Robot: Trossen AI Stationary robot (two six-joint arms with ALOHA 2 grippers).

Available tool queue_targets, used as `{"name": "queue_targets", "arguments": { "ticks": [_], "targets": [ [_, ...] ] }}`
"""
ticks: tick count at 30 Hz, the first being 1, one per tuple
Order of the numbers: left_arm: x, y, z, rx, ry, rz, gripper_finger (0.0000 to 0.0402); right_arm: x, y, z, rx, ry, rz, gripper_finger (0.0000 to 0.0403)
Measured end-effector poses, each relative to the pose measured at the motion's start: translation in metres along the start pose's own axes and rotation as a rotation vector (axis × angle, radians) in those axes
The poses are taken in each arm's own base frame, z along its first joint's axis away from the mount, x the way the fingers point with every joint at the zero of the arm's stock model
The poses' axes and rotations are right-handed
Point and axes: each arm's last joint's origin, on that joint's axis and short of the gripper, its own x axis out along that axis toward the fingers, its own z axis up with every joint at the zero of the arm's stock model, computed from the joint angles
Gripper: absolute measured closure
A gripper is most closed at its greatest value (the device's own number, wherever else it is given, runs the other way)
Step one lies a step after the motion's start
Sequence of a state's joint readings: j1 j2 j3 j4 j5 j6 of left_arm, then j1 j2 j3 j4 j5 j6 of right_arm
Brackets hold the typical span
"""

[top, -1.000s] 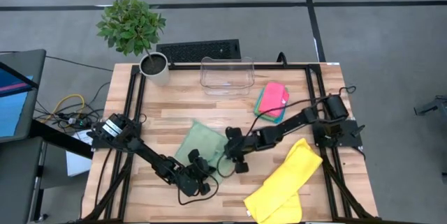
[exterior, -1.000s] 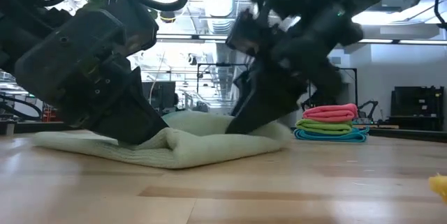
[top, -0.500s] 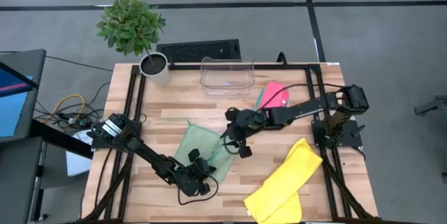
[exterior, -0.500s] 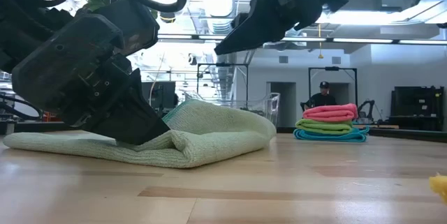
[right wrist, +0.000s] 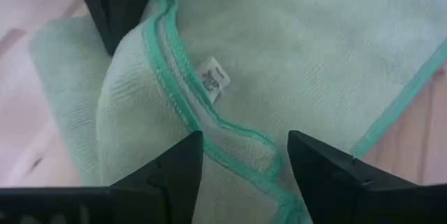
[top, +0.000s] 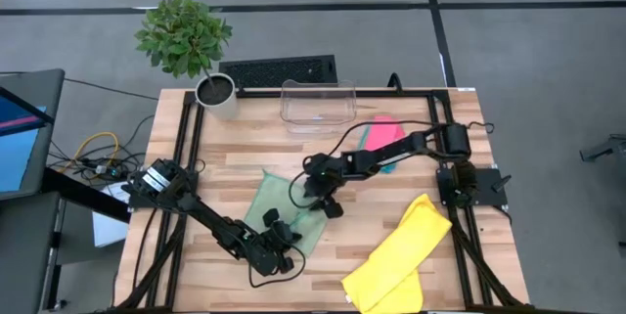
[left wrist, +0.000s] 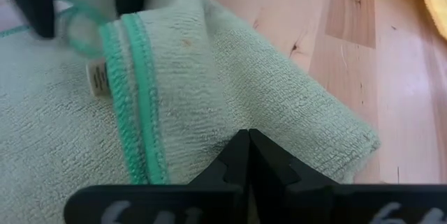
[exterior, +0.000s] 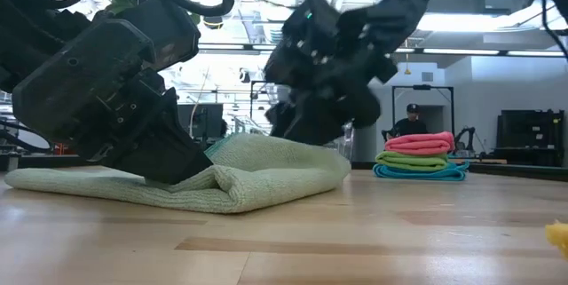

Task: Fold microfiber towels
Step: Fold the light green microfiber towel

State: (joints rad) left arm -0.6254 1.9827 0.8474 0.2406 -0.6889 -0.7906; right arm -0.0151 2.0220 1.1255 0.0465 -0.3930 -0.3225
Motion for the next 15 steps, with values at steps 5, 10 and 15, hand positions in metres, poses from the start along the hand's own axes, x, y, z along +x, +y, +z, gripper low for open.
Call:
{"name": "queue_targets", "arguments": {
  "ticks": [5, 10, 15],
  "targets": [
    [0.001, 0.001, 0.0, -0.004, 0.004, 0.002, 0.0402, -0.007, 0.0, -0.002, 0.009, 0.05, 0.036, 0.0192],
    [0.001, 0.001, 0.0, -0.004, 0.002, 0.003, 0.0402, -0.009, 0.006, -0.001, -0.018, 0.071, 0.048, 0.0257],
    [0.001, 0.001, 0.0, -0.003, 0.002, 0.004, 0.0402, -0.004, 0.01, -0.005, -0.033, 0.116, 0.027, 0.0352]
  ]
}}
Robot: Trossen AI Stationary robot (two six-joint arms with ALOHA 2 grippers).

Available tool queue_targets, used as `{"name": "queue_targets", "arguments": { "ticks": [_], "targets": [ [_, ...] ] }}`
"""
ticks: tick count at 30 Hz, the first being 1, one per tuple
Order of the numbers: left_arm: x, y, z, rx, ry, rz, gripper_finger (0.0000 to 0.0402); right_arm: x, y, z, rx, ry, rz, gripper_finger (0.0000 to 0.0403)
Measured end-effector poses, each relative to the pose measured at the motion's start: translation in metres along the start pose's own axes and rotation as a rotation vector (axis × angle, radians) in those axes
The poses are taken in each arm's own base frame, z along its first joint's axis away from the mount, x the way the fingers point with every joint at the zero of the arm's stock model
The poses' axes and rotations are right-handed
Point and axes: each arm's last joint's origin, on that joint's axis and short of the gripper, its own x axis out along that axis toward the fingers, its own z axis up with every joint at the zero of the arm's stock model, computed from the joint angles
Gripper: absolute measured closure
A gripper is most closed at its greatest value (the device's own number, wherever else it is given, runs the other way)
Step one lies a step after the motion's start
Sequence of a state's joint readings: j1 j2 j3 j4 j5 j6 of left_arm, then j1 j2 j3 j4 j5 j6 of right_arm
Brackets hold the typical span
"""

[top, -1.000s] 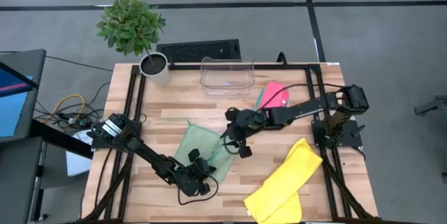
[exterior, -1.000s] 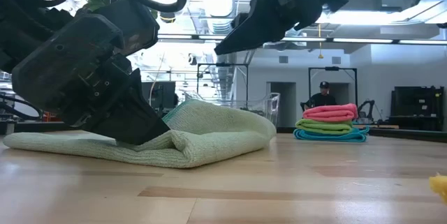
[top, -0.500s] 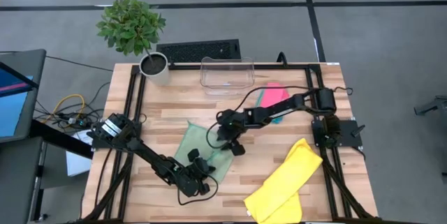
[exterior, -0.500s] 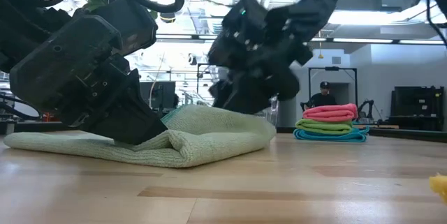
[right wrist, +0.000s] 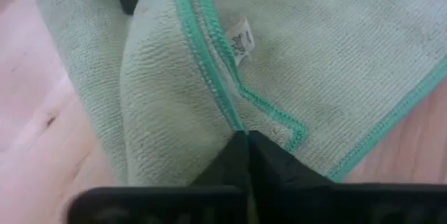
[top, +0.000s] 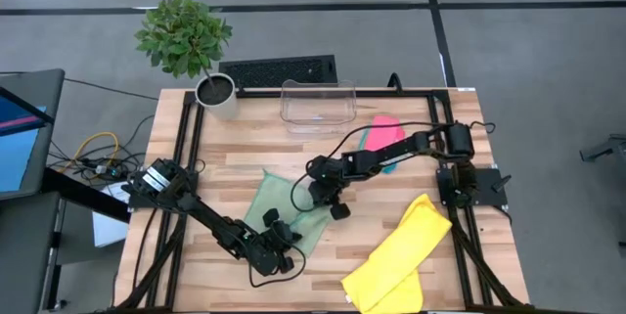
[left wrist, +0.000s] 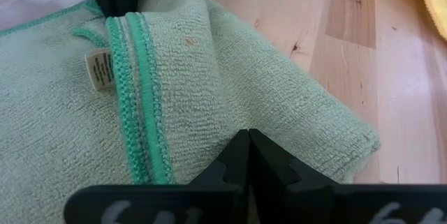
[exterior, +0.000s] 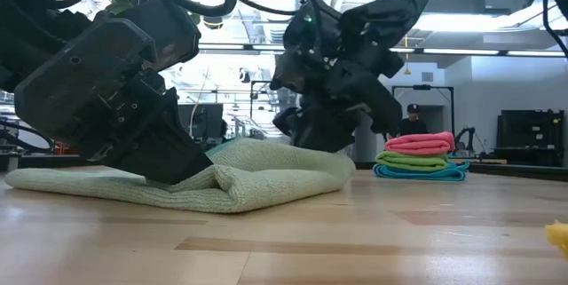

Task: Fold microfiber towels
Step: Fold the light green microfiber towel

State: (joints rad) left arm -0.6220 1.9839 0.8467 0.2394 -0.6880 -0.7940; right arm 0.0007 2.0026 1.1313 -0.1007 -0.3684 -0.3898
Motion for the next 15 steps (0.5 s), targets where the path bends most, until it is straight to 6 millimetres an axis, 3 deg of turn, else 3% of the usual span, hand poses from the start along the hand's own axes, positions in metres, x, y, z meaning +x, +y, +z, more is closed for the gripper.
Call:
{"name": "queue_targets", "arguments": {
  "ticks": [3, 10, 15],
  "targets": [
    [0.0, 0.0, 0.0, -0.002, -0.003, -0.001, 0.0402, -0.001, 0.002, 0.001, -0.006, 0.005, -0.009, 0.039],
    [0.0, 0.0, 0.0, -0.005, -0.005, 0.0, 0.0402, -0.032, 0.011, 0.028, -0.071, -0.033, -0.221, 0.0394],
    [0.0, 0.0, 0.0, -0.006, -0.005, 0.0, 0.0402, -0.039, 0.012, 0.037, -0.102, -0.056, -0.321, 0.0372]
  ]
}}
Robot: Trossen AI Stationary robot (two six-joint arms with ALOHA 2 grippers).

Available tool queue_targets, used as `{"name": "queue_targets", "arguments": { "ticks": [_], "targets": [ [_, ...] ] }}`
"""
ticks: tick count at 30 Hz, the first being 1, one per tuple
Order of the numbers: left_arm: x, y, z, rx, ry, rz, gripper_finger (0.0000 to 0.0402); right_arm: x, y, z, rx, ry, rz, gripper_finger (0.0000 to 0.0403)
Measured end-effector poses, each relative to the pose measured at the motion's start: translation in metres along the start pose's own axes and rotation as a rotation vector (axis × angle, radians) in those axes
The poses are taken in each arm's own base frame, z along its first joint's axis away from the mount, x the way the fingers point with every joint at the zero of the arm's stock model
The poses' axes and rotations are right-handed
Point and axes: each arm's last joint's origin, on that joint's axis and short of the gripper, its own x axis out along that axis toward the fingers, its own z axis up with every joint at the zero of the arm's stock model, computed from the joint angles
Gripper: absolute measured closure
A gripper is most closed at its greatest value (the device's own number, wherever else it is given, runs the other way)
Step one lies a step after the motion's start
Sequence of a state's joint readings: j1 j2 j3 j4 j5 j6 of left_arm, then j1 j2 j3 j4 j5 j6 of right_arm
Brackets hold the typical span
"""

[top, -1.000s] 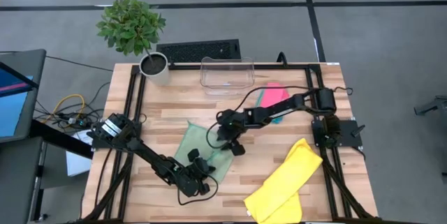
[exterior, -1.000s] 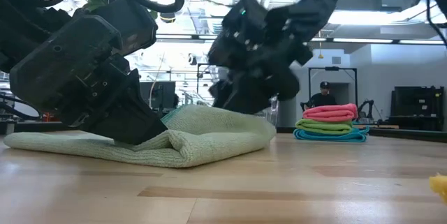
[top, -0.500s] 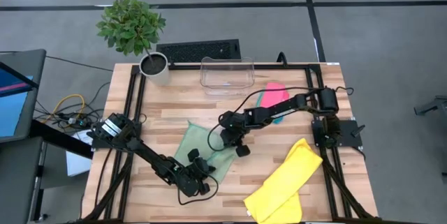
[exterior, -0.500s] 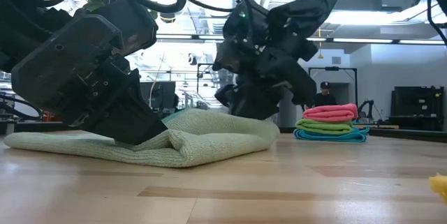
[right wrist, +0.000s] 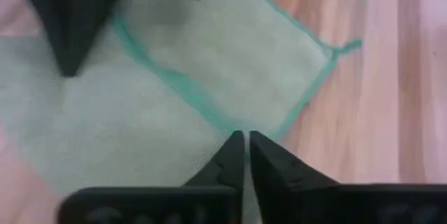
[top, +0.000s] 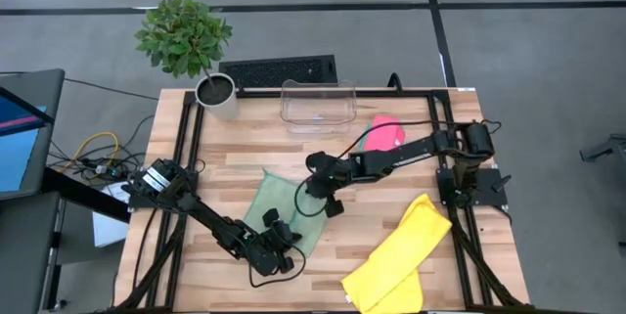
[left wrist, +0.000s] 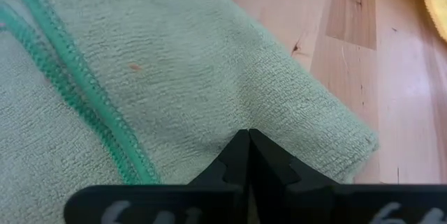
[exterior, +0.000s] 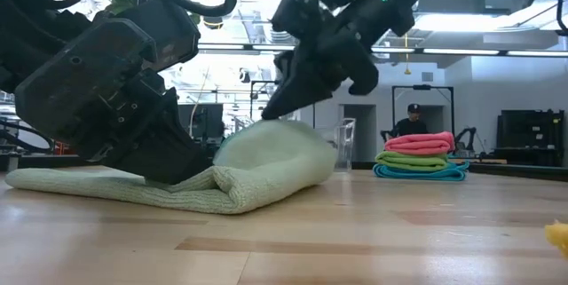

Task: Fold microfiber towels
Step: Fold the light green microfiber towel

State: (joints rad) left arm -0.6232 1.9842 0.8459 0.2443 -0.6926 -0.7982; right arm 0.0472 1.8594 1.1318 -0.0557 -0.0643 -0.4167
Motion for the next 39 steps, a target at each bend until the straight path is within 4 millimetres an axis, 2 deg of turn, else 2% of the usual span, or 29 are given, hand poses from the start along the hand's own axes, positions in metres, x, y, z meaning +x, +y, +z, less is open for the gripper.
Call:
{"name": "queue_targets", "arguments": {
  "ticks": [8, 11, 15, 21, 25, 28, 35, 39],
  "targets": [
    [-0.001, -0.001, -0.001, 0.0, -0.002, -0.001, 0.0402, 0.001, -0.016, -0.026, 0.163, 0.16, 0.005, 0.0265],
    [-0.002, -0.001, -0.002, 0.001, -0.004, 0.001, 0.0402, -0.008, -0.022, -0.022, 0.226, 0.096, 0.057, 0.0241],
    [-0.002, -0.002, -0.002, 0.001, -0.003, -0.001, 0.0402, -0.018, -0.021, -0.003, 0.211, -0.132, 0.254, 0.0224],
    [-0.002, -0.001, -0.002, 0.001, -0.004, 0.001, 0.0402, 0.017, -0.011, -0.004, 0.164, -0.198, 0.363, 0.0203],
    [-0.001, 0.0, -0.001, 0.001, -0.006, 0.01, 0.0402, 0.038, -0.004, -0.005, 0.132, -0.178, 0.409, 0.0192],
    [-0.001, 0.0, -0.001, 0.0, -0.005, 0.012, 0.0402, 0.049, -0.008, -0.011, 0.121, -0.175, 0.448, 0.0187],
    [0.0, 0.001, 0.0, -0.017, -0.005, 0.014, 0.0402, 0.063, -0.016, -0.008, 0.088, -0.17, 0.493, 0.0186],
    [0.0, 0.001, 0.0, -0.017, -0.002, 0.014, 0.0402, 0.06, -0.016, -0.005, 0.032, -0.16, 0.511, 0.0186]
  ]
}}
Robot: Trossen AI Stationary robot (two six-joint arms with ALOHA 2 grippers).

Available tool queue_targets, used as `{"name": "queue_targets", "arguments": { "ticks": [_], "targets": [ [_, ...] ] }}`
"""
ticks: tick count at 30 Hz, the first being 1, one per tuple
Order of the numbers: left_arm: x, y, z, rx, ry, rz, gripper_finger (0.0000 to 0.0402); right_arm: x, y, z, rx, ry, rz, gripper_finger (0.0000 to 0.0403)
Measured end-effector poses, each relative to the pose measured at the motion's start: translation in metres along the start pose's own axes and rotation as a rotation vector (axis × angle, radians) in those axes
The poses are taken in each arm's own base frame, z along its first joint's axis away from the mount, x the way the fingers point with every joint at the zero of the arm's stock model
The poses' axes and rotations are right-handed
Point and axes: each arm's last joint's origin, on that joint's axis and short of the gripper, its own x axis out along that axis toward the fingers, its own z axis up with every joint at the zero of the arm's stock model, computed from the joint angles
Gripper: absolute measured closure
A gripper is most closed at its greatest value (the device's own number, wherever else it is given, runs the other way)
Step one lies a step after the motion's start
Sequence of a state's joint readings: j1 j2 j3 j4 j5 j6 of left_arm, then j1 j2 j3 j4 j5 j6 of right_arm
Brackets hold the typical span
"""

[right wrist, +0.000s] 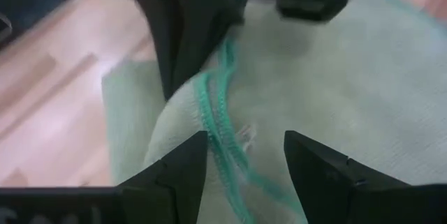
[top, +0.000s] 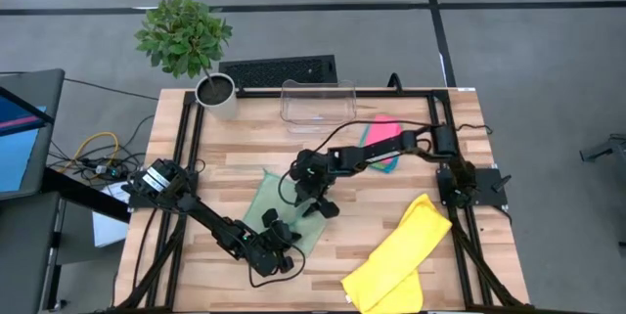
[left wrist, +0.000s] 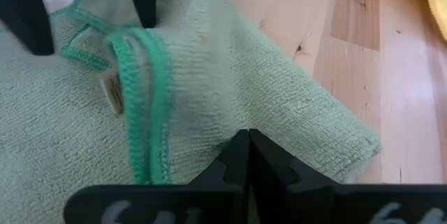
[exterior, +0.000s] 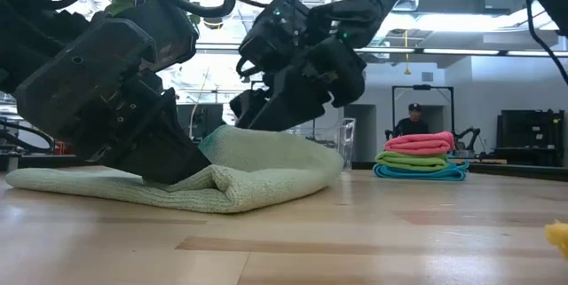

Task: Fold microfiber towels
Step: Fold the light green microfiber towel

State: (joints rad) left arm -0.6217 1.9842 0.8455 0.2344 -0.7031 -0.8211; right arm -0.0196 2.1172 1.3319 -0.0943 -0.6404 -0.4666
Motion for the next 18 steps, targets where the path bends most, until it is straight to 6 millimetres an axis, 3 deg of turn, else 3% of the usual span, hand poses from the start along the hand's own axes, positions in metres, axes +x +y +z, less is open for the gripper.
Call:
{"name": "queue_targets", "arguments": {
  "ticks": [4, 10, 18],
  "targets": [
    [0.0, 0.0, 0.0, -0.001, 0.0, 0.0, 0.0402, 0.001, 0.004, -0.005, 0.001, 0.054, 0.02, 0.0194],
    [0.0, 0.0, 0.0, -0.006, -0.001, -0.002, 0.0402, 0.014, 0.001, -0.021, 0.028, 0.108, 0.036, 0.0238],
    [0.0, 0.0, 0.001, -0.008, -0.002, 0.0, 0.0402, 0.004, 0.006, -0.019, 0.08, 0.181, 0.011, 0.0378]
  ]
}}
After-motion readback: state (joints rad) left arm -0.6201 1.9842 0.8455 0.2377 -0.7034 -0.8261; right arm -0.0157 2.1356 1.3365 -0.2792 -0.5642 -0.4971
